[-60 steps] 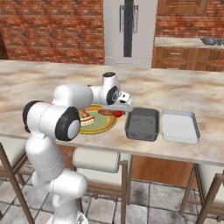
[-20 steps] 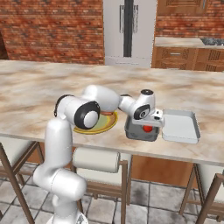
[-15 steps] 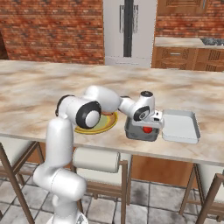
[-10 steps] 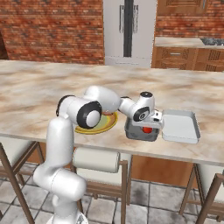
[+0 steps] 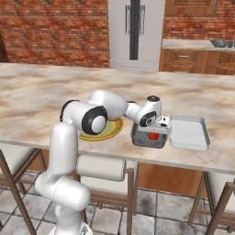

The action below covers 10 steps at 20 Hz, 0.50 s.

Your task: Place one cooked food and one vegetable from the large plate to each tupperware container.

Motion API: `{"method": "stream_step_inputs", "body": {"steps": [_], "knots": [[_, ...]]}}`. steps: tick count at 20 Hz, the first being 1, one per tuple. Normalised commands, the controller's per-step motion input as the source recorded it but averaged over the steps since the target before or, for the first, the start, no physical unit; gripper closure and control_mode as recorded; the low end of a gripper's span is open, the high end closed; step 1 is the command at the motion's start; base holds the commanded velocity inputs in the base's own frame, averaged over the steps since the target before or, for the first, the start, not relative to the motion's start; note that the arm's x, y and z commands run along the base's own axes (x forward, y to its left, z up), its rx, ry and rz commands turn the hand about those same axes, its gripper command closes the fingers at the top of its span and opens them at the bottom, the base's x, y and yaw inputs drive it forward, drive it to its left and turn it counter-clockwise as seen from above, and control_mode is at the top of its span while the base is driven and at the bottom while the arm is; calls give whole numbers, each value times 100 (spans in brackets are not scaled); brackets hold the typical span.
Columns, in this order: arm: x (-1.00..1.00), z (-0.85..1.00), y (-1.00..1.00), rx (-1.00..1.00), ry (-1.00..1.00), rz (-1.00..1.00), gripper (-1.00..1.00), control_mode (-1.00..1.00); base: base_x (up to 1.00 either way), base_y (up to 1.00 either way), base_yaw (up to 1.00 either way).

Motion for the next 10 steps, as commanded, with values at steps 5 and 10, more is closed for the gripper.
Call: {"method": "stream_step_inputs", "body": {"steps": [5, 10], "knots": [[0, 5, -3, 0, 0, 0, -100, -100, 0, 0, 0], [-8, 70, 24, 0, 0, 0, -100, -100, 0, 0, 0]]}}
